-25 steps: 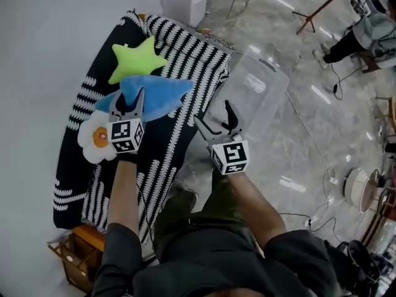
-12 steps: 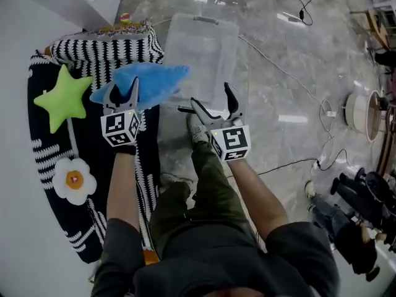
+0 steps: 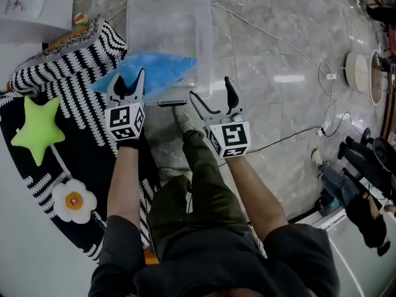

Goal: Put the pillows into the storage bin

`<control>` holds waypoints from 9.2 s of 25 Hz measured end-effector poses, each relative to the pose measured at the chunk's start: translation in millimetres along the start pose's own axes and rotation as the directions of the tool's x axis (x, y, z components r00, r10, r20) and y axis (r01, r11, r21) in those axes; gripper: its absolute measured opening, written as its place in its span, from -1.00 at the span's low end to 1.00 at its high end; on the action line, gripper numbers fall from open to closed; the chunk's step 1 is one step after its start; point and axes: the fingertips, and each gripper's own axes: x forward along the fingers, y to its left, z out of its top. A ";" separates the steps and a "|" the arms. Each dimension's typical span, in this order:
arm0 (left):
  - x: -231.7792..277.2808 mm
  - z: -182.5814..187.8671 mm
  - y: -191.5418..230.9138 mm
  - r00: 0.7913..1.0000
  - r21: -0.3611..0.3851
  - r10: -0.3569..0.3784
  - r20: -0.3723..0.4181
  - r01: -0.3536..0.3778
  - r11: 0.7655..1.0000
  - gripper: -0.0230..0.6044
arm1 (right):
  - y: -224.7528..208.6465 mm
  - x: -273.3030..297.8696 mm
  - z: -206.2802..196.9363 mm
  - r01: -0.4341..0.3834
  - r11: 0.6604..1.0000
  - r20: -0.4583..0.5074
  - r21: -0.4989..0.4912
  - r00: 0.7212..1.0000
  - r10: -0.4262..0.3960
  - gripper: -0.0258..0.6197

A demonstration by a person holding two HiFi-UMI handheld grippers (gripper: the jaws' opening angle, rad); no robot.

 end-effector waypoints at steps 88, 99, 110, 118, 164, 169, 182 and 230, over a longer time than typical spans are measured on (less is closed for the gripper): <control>-882.7 -302.2 219.7 -0.004 -0.492 0.942 -0.335 -0.852 -0.179 0.08 | 842.6 -83.4 -119.8 -0.898 -0.080 -0.570 -0.433 0.204 0.796 0.44; -922.6 -367.7 205.7 -0.039 -0.520 0.915 -0.402 -0.812 -0.263 0.08 | 967.5 -89.1 -248.4 -0.884 -0.225 -0.686 -0.409 0.135 0.715 0.43; -940.1 -424.3 175.1 -0.040 -0.525 0.876 -0.480 -0.788 -0.323 0.08 | 1043.1 -75.7 -335.1 -0.856 -0.265 -0.732 -0.444 0.175 0.659 0.43; -932.7 -447.7 162.9 -0.020 -0.532 0.860 -0.509 -0.779 -0.333 0.08 | 1053.3 -71.9 -344.0 -0.814 -0.254 -0.688 -0.522 0.225 0.690 0.23; -386.9 -29.1 326.1 0.722 -0.306 0.691 0.029 -0.652 0.694 0.08 | 443.4 174.0 167.1 -0.449 0.721 0.089 -0.528 0.815 0.573 -0.67; -247.3 26.6 281.8 0.844 -0.217 0.533 0.057 -0.511 0.832 0.08 | 264.0 187.1 185.8 -0.262 0.855 0.157 -0.447 0.918 0.364 -0.67; -43.3 -3.1 160.3 0.964 -0.089 0.263 -0.041 -0.265 0.960 0.08 | 7.3 200.0 61.2 0.007 0.963 0.072 -0.271 0.997 0.013 -0.67; -240.9 35.9 261.6 0.730 -0.192 0.681 -0.047 -0.676 0.711 0.08 | 155.9 265.6 110.8 -0.371 0.844 -0.107 -0.387 0.927 0.359 -0.16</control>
